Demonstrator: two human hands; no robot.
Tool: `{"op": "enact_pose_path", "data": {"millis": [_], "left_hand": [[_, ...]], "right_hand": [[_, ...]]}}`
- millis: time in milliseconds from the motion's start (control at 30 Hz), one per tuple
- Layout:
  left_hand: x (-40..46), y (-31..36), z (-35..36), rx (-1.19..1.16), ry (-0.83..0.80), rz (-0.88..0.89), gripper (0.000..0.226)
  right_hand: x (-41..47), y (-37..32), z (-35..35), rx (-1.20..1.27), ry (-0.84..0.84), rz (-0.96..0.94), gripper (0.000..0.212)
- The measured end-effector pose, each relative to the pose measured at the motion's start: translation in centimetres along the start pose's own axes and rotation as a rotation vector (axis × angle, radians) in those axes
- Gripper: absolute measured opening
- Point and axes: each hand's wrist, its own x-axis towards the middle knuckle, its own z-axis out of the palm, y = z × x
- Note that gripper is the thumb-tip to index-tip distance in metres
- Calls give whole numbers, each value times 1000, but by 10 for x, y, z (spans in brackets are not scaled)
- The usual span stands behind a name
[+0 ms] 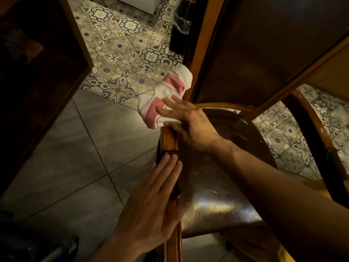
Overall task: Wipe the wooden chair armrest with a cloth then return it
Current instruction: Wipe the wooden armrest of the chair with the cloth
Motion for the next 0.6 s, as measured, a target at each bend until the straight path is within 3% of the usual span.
{"op": "enact_pose_path", "data": {"millis": [267,600], "left_hand": [[-5,-7,-20,-148,40,41,59],[-10,-3,-23,-26,-23,62,64]], "right_hand": [[-50,-23,14,108,0,39,44],[-78,-40,12,126,-26,72,41]]}}
